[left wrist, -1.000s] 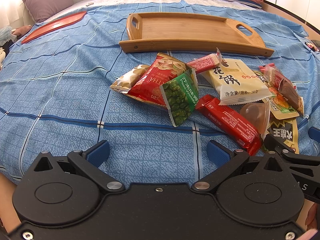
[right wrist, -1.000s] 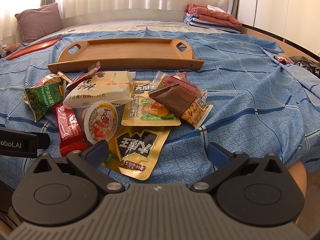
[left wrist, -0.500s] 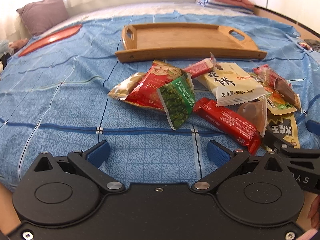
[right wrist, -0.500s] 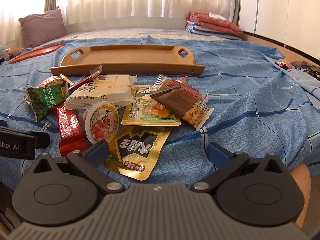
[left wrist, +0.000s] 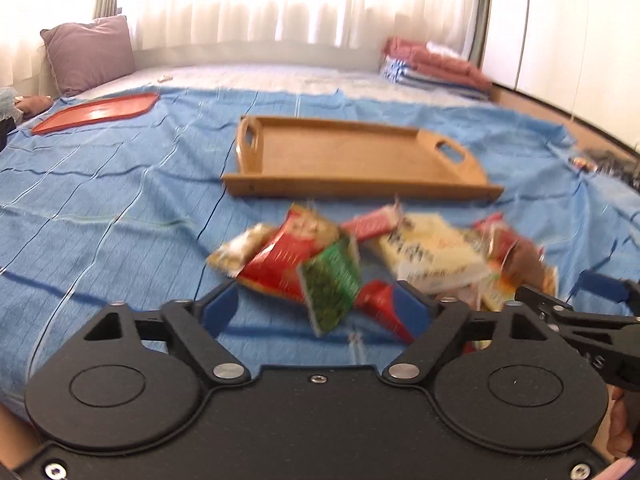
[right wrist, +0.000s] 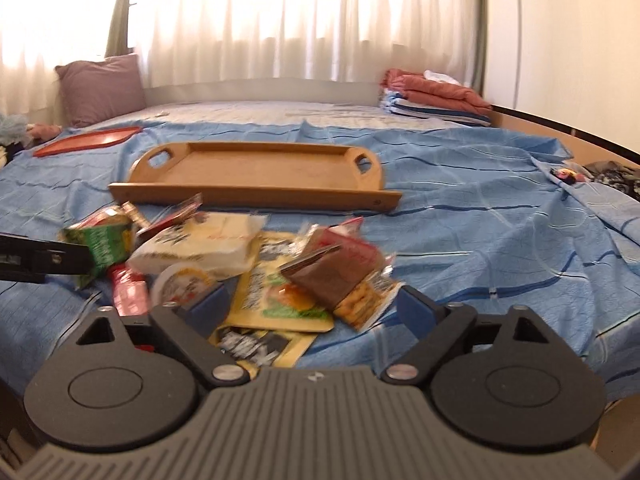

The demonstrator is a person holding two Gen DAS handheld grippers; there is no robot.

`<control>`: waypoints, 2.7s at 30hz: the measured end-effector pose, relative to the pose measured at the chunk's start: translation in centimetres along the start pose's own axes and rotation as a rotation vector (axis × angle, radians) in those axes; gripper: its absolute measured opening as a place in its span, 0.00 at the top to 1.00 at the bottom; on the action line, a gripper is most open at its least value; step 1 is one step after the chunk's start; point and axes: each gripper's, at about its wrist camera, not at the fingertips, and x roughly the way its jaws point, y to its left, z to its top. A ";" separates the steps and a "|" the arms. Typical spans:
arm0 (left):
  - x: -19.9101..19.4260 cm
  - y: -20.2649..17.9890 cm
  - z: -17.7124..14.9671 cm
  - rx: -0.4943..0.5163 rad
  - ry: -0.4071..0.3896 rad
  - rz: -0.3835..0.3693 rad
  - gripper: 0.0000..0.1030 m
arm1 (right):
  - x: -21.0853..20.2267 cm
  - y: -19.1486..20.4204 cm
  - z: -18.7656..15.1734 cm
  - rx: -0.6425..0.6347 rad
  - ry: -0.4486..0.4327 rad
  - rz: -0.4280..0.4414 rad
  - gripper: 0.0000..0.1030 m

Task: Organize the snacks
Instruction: 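Grasp the green wasabi-pea bag with the left tool while the right tool grasps the brown almond packet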

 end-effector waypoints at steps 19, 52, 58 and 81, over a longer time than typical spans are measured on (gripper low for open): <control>4.0 -2.8 0.3 0.122 0.051 -0.001 0.54 | 5.1 -1.2 0.8 0.046 0.084 -0.009 0.36; 1.9 -0.4 -0.2 0.304 0.025 0.135 0.78 | 3.1 -1.8 0.0 0.074 0.058 -0.031 0.49; 1.4 -0.7 0.1 0.281 0.005 0.018 0.58 | 3.1 -1.7 -0.1 0.049 0.065 -0.027 0.48; 5.4 2.0 0.6 0.026 0.115 -0.136 0.61 | 3.5 -2.5 -0.3 0.055 0.098 0.028 0.45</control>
